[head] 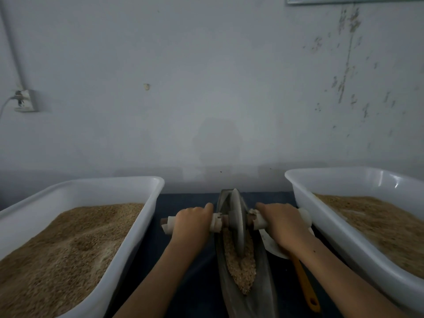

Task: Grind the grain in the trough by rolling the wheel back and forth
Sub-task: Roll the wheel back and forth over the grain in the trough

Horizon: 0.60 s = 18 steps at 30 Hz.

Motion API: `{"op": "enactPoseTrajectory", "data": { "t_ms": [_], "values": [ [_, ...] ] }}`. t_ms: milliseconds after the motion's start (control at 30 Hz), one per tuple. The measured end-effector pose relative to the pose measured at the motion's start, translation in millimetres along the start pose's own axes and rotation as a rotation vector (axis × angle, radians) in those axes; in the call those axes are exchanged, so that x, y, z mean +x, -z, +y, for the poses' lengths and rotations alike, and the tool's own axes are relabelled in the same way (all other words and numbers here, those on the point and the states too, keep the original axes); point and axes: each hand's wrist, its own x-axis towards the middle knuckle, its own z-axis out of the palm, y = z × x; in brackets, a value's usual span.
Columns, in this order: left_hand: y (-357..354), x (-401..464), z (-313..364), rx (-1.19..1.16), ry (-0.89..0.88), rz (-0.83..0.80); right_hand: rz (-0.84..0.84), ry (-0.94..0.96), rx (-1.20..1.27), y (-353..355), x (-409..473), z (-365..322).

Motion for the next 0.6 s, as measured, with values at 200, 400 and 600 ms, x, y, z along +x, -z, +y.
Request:
{"op": "enactPoseTrajectory", "data": {
  "t_ms": [200,400,600],
  "values": [
    [9,0,-4,-0.015,-0.053,-0.084,-0.166,0.02,0.007,12,0,1],
    [19,0,-5,0.03,-0.122,-0.324,-0.454,0.033,0.04,31,-4,2],
    [14,1,-5,-0.006,-0.099,-0.269,-0.406,0.025,0.03,29,-2,0]
  ]
}}
